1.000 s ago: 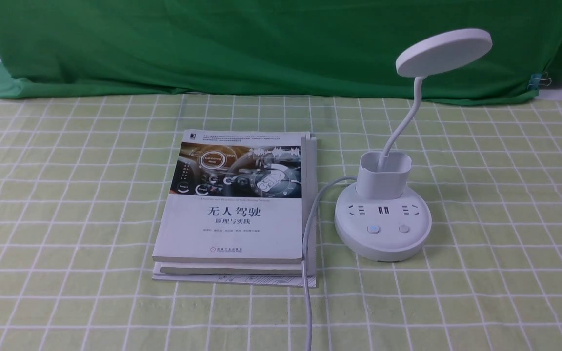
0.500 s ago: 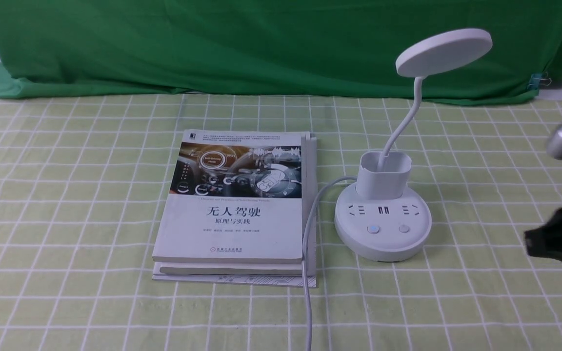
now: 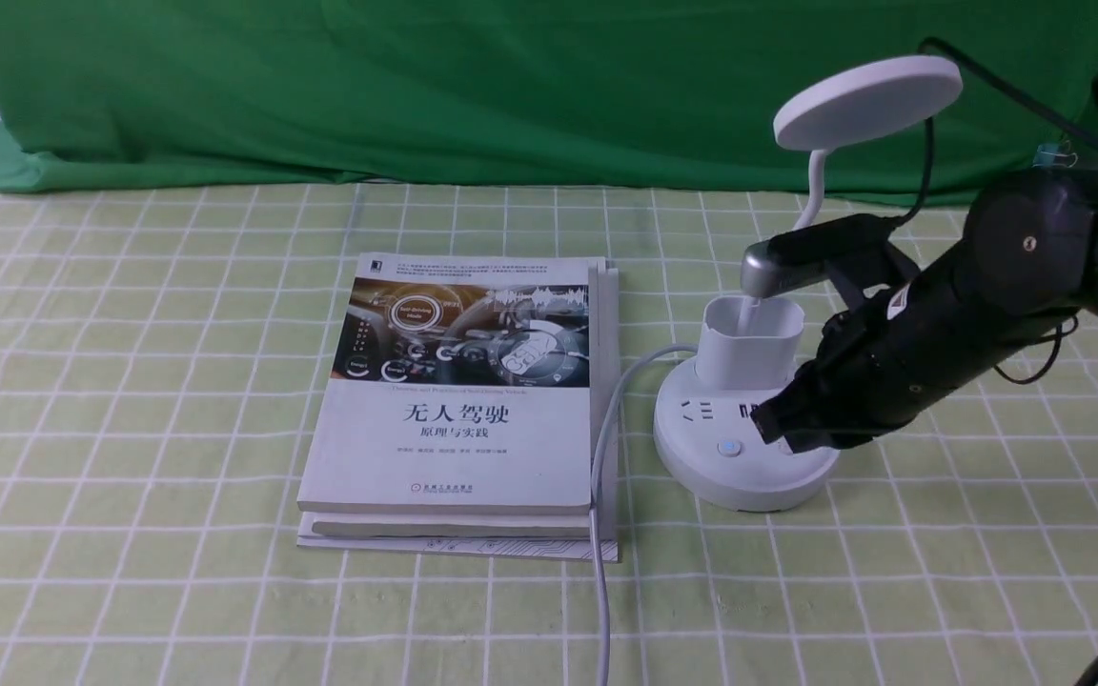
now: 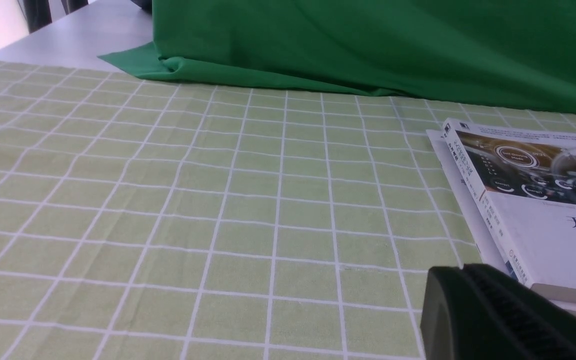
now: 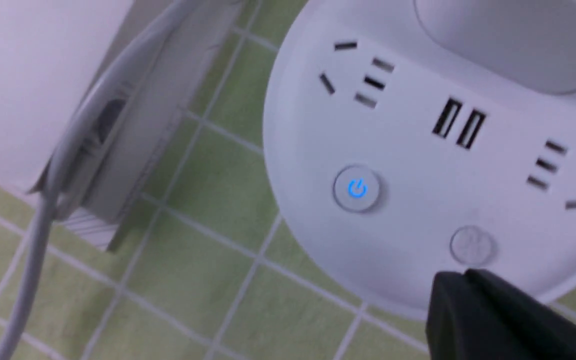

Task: Turn on the table lamp on the green coffee tablecloth with your hand.
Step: 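Press the button on the base of the white desk lamp with the right gripper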

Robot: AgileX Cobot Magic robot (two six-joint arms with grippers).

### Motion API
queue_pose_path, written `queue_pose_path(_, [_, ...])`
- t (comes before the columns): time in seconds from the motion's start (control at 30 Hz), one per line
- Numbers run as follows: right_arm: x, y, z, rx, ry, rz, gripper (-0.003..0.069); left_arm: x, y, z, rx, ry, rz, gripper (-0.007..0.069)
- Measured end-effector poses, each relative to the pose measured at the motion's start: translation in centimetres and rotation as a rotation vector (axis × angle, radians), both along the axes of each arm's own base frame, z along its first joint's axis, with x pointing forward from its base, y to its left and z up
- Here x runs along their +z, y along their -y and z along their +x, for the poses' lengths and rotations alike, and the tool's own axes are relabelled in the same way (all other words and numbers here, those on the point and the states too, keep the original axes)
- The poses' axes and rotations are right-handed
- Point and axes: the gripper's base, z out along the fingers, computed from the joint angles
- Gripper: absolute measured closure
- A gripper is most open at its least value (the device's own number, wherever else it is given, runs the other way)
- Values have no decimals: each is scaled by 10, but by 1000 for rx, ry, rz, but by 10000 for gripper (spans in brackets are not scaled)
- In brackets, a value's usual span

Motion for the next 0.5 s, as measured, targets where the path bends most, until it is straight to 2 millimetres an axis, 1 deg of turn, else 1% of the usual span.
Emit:
queue_pose_path(0.17, [-5, -3, 9, 2, 6, -7, 629, 0, 0, 0, 0, 0, 0, 622])
queue_pose_path(0.3, [-10, -2, 11, -16, -9, -10, 629, 0, 0, 0, 0, 0, 0, 622])
queue_pose_path(0.5, [-11, 1, 12, -31, -12, -9, 629, 0, 0, 0, 0, 0, 0, 622])
